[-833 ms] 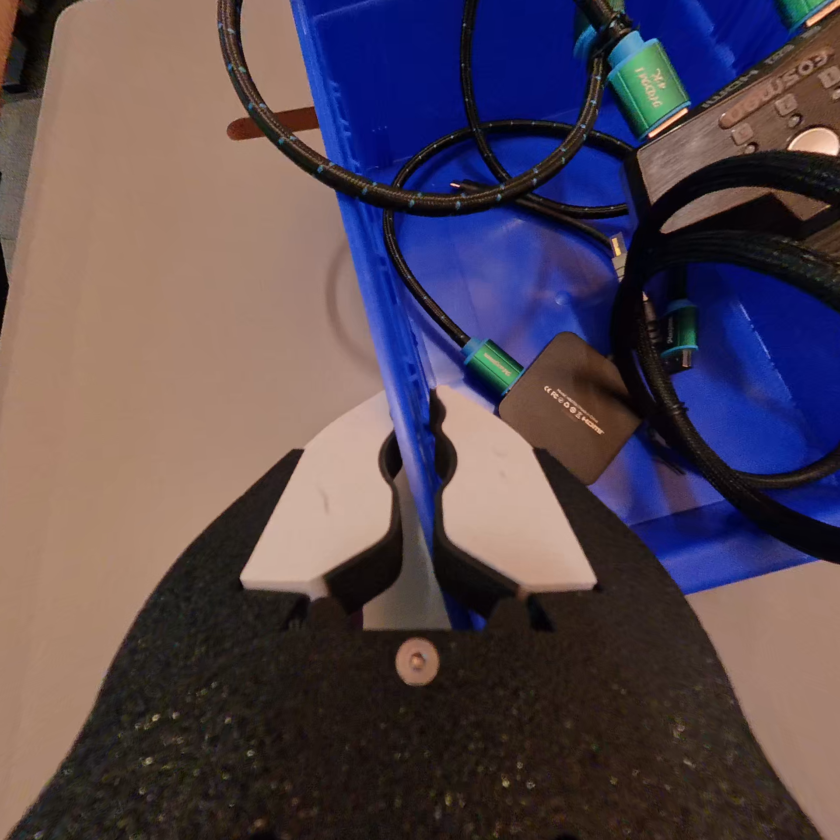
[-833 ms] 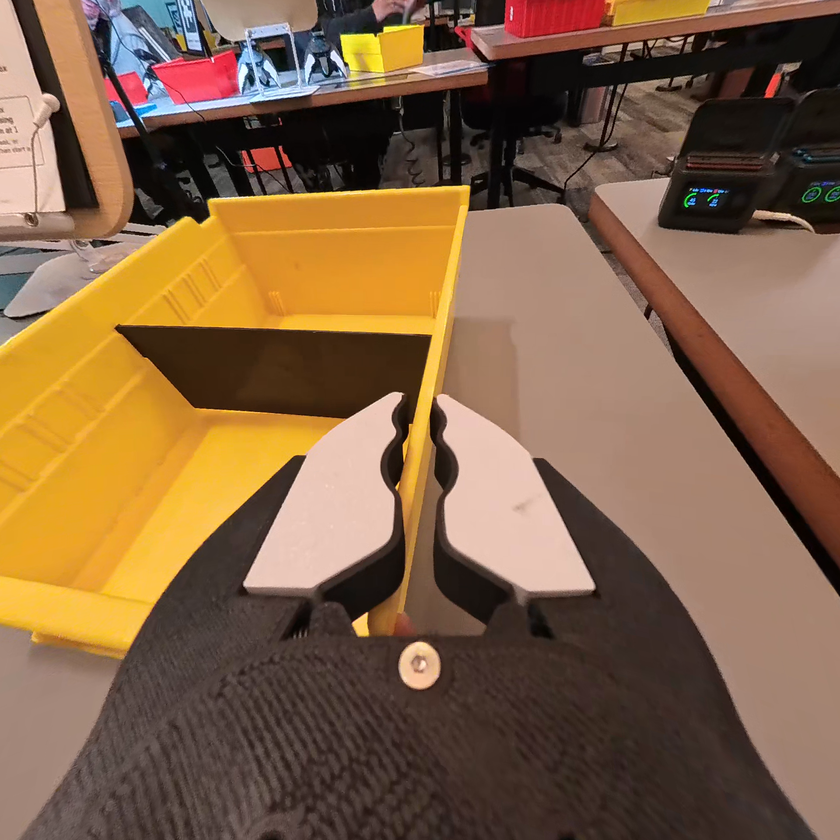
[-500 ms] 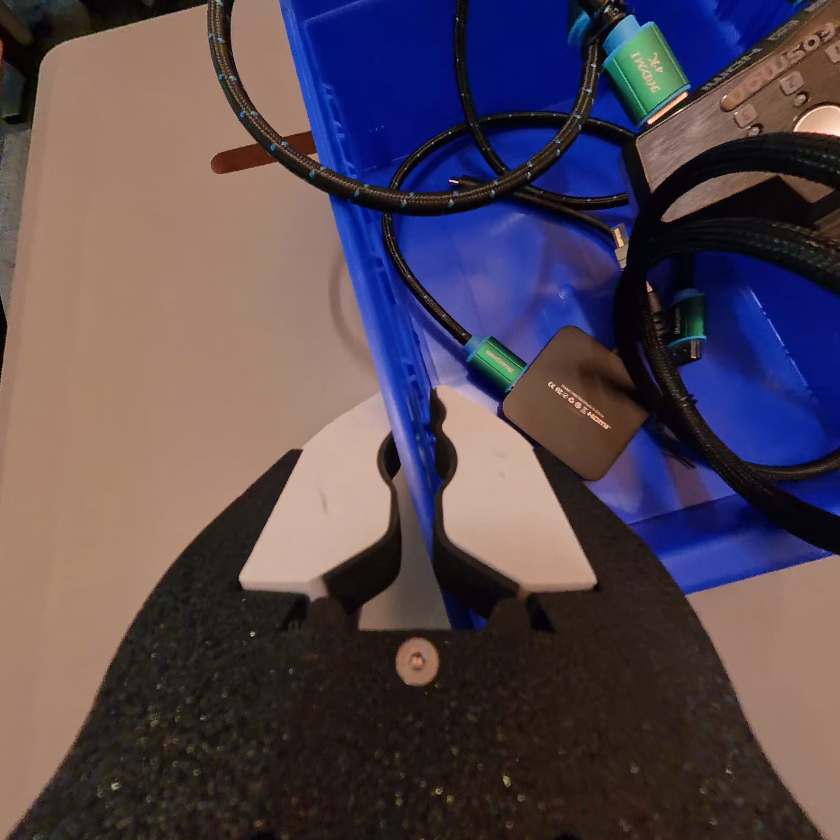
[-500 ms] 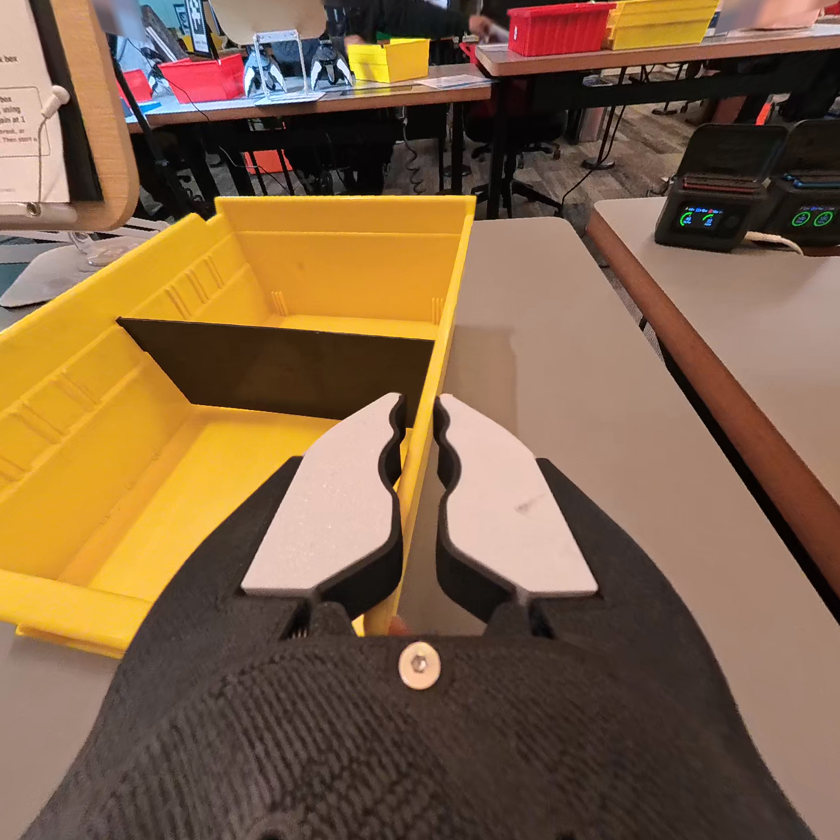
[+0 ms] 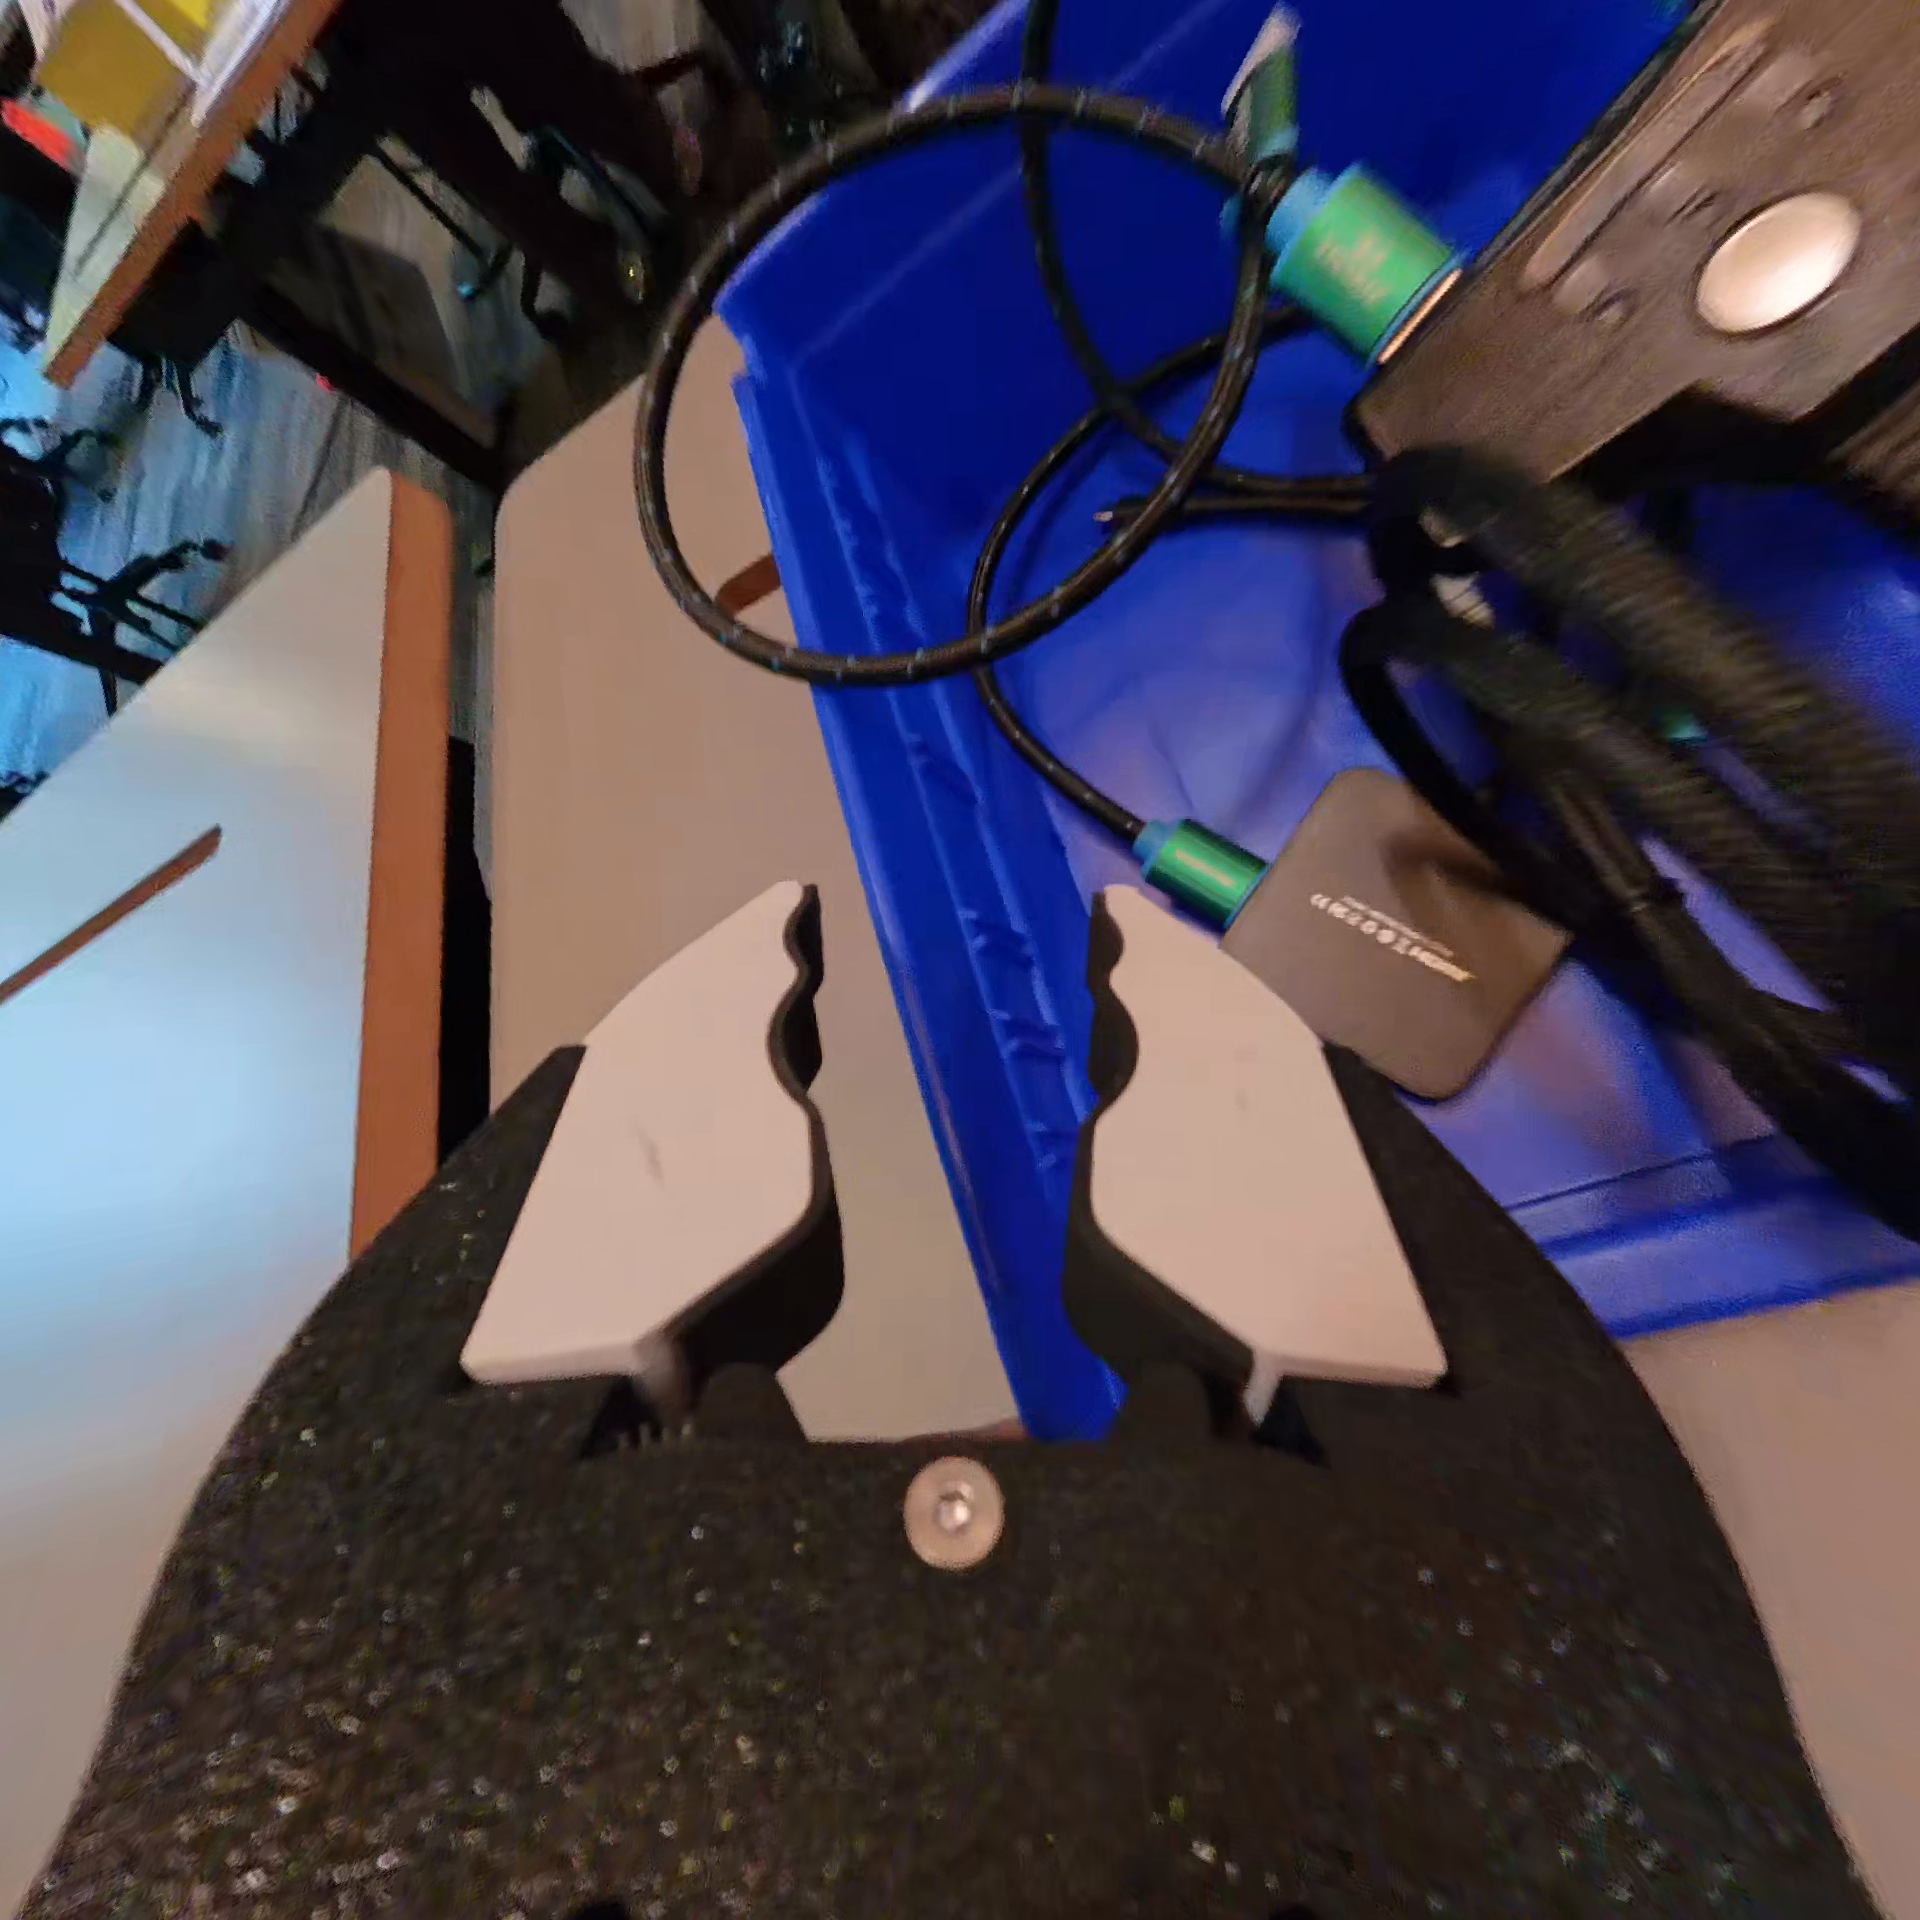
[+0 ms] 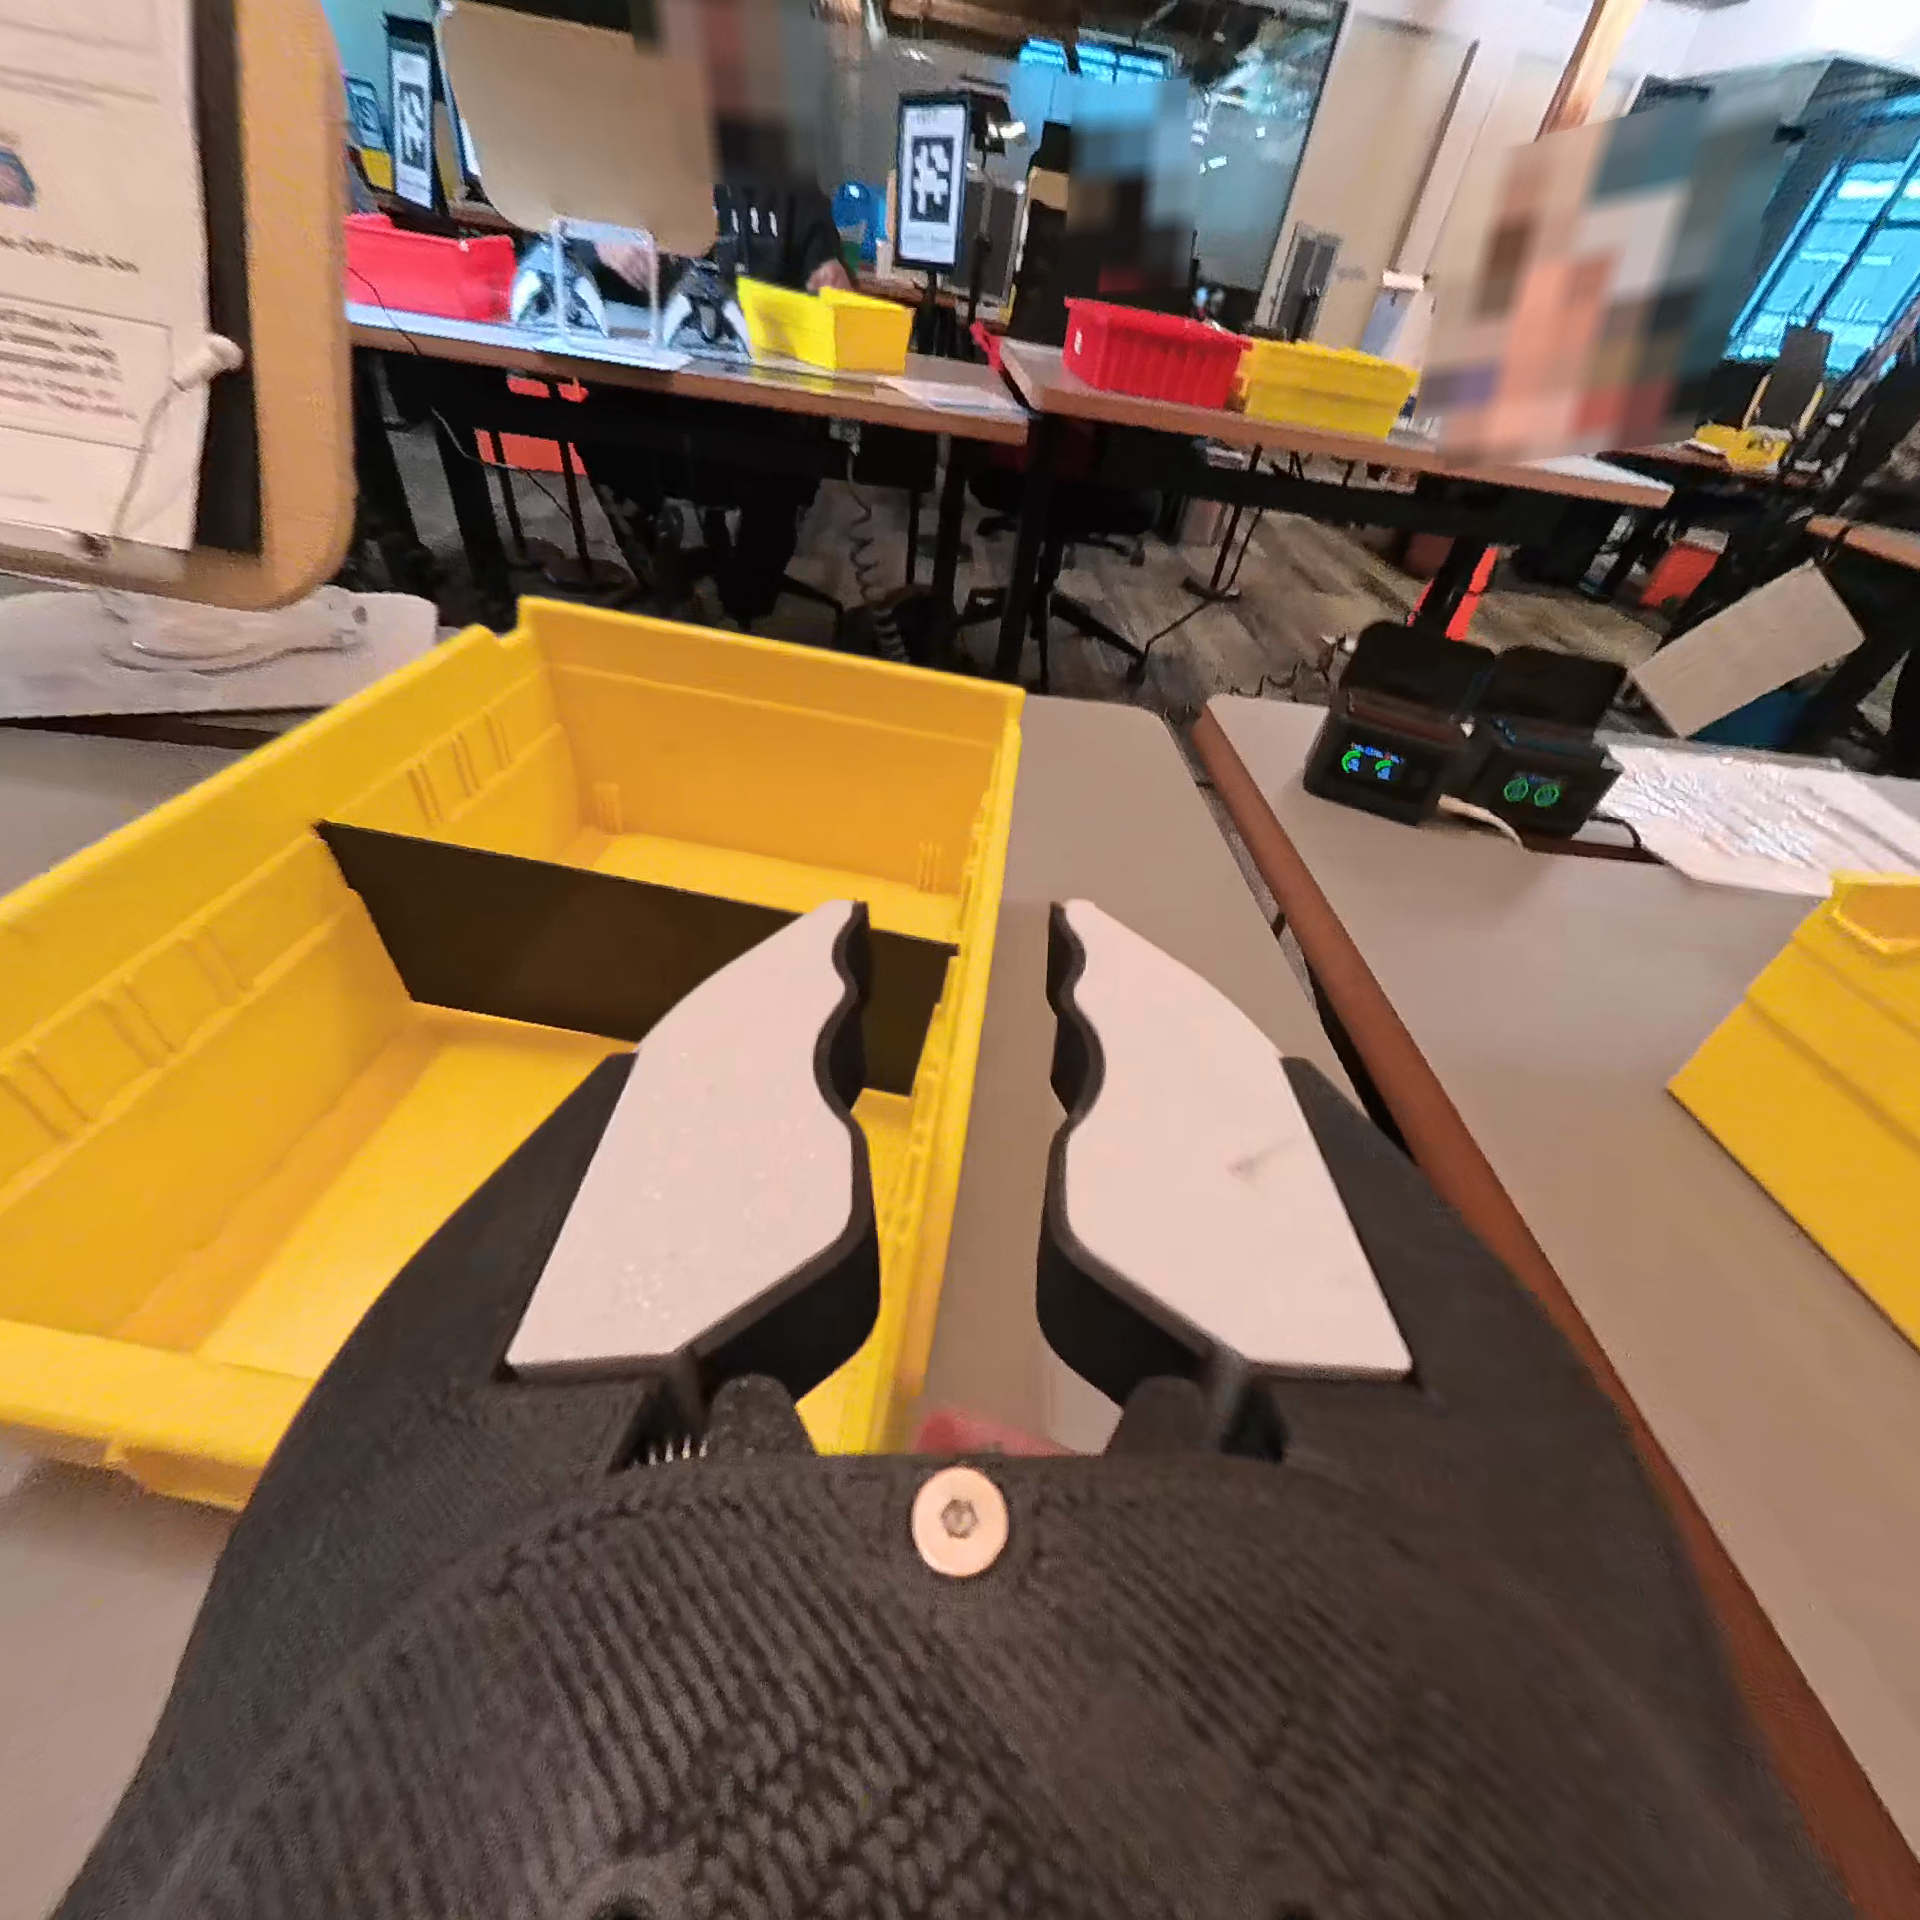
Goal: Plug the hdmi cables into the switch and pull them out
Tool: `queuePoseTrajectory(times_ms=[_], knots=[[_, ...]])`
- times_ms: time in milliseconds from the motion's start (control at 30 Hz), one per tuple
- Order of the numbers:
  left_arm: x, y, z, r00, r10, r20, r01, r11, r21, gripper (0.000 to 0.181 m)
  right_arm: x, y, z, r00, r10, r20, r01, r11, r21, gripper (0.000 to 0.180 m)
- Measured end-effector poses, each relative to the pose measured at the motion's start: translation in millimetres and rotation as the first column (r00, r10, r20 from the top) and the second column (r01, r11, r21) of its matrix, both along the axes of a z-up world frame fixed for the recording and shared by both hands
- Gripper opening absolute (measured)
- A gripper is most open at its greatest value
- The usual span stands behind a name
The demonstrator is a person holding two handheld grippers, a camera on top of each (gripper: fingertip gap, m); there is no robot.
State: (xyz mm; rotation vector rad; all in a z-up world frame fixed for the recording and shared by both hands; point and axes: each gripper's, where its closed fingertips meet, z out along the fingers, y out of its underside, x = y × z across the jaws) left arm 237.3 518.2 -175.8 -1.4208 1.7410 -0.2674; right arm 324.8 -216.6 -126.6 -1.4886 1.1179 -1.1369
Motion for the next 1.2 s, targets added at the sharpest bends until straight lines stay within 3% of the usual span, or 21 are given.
queuePoseTrajectory(times_ms=[33,133,200,267,333,400,467,533,600,733,833,967,1067,1200], knots=[[-4,-2,7,1.000,0.014,-0.014,-0.014,1.000,0.010,0.048,-1,5,4,1.000,0.017,0.010,-0.017,1.000,-0.004,0.033],[-20,1,25,0.991,0.119,-0.060,-0.115,0.991,0.074,0.050,-4,23,12,0.997,0.074,0.028,-0.074,0.997,0.005,0.032],[-23,-33,18,0.994,0.002,-0.106,-0.012,0.995,-0.097,0.054,-6,35,15,0.993,0.110,0.036,-0.110,0.994,0.020,0.032],[-28,-75,13,0.987,-0.120,-0.110,0.076,0.937,-0.340,0.056,-7,48,18,0.988,0.146,0.045,-0.147,0.989,0.022,0.032],[-34,-97,13,0.981,-0.159,-0.109,0.094,0.888,-0.450,0.056,-8,58,18,0.984,0.172,0.045,-0.172,0.985,-0.002,0.032],[-38,-98,17,0.985,-0.124,-0.120,0.062,0.903,-0.424,0.060,-8,66,14,0.981,0.193,0.034,-0.192,0.981,-0.029,0.032],[-34,-100,37,0.996,-0.082,-0.038,0.062,0.929,-0.366,0.059,-8,71,8,0.977,0.211,0.010,-0.211,0.976,-0.052,0.032],[-27,-127,59,0.988,-0.144,0.056,0.155,0.910,-0.384,0.050,-7,73,6,0.976,0.216,0.003,-0.215,0.975,-0.055,0.032],[-24,-151,63,0.976,-0.216,0.025,0.209,0.898,-0.387,0.048,-7,75,6,0.975,0.221,0.008,-0.220,0.975,-0.042,0.032],[-10,-153,62,0.984,-0.167,-0.063,0.136,0.932,-0.337,0.052,-8,79,4,0.971,0.240,-0.001,-0.240,0.970,-0.028,0.032],[-4,-116,72,1.000,0.007,-0.023,-0.013,0.972,-0.234,0.058,-10,79,7,0.969,0.245,0.006,-0.245,0.969,-0.031,0.032],[-12,-105,44,0.991,0.056,-0.123,-0.100,0.917,-0.387,0.069,-12,75,11,0.968,0.250,0.019,-0.250,0.968,0.000,0.032],[-2,-118,21,0.989,0.038,-0.144,-0.110,0.834,-0.541,0.068,-11,77,10,0.965,0.262,0.017,-0.263,0.964,0.038,0.032],[21,-125,-2,0.976,0.068,-0.205,-0.177,0.795,-0.580,0.068,-10,84,5,0.958,0.285,0.001,-0.285,0.958,0.039,0.032]])
